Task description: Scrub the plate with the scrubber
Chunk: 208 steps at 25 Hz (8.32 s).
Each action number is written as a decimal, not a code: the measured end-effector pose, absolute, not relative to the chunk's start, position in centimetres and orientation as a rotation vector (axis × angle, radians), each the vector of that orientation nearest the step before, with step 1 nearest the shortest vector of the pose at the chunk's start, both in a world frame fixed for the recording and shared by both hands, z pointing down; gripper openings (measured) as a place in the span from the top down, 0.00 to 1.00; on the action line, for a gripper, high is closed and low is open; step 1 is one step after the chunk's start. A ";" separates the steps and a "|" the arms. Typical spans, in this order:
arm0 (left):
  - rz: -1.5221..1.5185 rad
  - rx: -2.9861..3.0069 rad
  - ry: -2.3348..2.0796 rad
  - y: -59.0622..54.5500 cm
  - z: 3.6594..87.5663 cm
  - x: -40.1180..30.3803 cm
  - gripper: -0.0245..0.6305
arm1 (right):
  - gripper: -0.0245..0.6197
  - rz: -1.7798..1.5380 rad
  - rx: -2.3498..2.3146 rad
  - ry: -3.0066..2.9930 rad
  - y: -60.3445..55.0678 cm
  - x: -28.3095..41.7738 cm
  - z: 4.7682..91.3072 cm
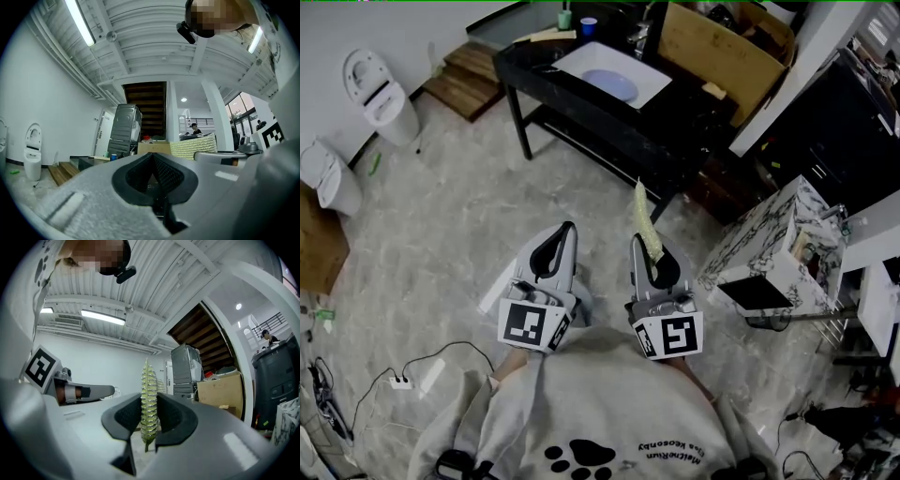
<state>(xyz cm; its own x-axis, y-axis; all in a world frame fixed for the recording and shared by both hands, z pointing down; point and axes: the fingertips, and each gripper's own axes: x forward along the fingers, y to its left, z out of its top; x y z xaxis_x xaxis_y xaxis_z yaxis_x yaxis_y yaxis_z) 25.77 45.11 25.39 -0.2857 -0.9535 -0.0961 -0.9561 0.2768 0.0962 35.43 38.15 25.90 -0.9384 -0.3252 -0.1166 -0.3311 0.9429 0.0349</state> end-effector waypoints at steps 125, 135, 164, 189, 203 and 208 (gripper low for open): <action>-0.295 -2.885 2.086 -14.3 45.7 -26.3 0.85 | 0.85 -0.264 -1.314 3.170 -13.4 -14.2 42.1; -0.572 -2.975 2.287 -16.1 52.8 -28.3 0.75 | 0.85 -0.315 -1.385 3.239 -15.1 -14.3 45.4; -1.321 -2.856 2.827 -15.1 65.8 -31.3 0.67 | 0.84 -0.546 -1.440 3.259 -18.4 -14.1 51.0; -0.925 -3.312 2.850 -15.2 66.4 -26.4 0.94 | 0.84 -0.420 -1.457 3.156 -17.6 -11.4 47.0; -0.357 -3.393 2.628 -14.6 55.8 -23.2 0.94 | 0.84 -0.266 -1.508 3.054 -15.3 -5.5 42.0; -0.204 -3.442 2.523 -13.8 52.2 -21.1 0.93 | 0.84 -0.135 -1.546 3.001 -15.1 -3.1 39.1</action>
